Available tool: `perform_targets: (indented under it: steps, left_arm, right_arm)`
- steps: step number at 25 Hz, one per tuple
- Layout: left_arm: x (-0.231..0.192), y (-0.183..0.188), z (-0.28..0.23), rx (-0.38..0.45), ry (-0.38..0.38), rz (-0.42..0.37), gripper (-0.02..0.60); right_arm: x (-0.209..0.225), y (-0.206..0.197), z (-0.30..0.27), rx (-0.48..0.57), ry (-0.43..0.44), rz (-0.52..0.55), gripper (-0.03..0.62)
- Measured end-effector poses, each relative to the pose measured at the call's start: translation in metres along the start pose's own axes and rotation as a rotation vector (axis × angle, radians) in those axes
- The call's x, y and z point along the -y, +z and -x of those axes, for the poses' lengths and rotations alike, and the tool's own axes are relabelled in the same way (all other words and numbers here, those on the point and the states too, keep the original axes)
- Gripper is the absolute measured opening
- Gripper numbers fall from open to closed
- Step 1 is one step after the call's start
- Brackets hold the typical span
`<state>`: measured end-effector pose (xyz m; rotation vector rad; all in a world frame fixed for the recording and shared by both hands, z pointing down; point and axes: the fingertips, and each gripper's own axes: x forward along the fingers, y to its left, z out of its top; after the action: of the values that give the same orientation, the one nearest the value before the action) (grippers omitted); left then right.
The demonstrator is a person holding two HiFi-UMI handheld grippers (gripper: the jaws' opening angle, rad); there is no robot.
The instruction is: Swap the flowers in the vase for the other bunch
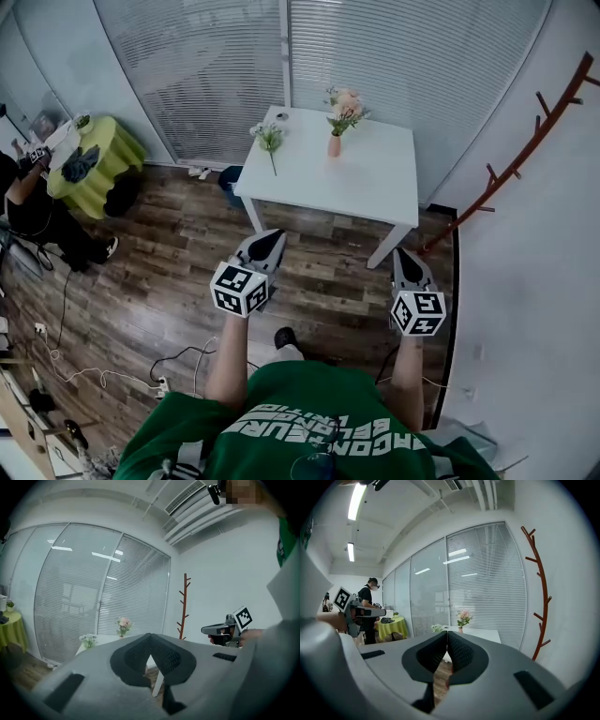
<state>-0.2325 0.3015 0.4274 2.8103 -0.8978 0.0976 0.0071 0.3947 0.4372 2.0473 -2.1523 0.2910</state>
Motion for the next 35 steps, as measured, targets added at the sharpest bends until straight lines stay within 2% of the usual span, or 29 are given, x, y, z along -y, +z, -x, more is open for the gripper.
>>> perform_targets:
  steps: [14,21,29,35]
  left_arm:
    - [-0.066,0.006,-0.025,-0.008,-0.113,-0.021,0.004]
    - [-0.085,0.007,-0.031,-0.003,-0.142,-0.038,0.005]
    - [-0.093,0.015,-0.056,-0.007,-0.184,-0.069,0.003]
    - [-0.100,0.023,-0.094,-0.007,-0.208,-0.082,0.004]
  right_arm:
    - [-0.036,0.009,-0.059,-0.021,-0.072,0.039,0.015]
    - [-0.062,0.005,-0.080,-0.035,-0.055,0.057,0.015]
    - [-0.061,0.009,-0.113,-0.024,-0.030,0.046,0.015]
    - [-0.041,0.014,-0.148,-0.020,-0.013,0.033,0.015]
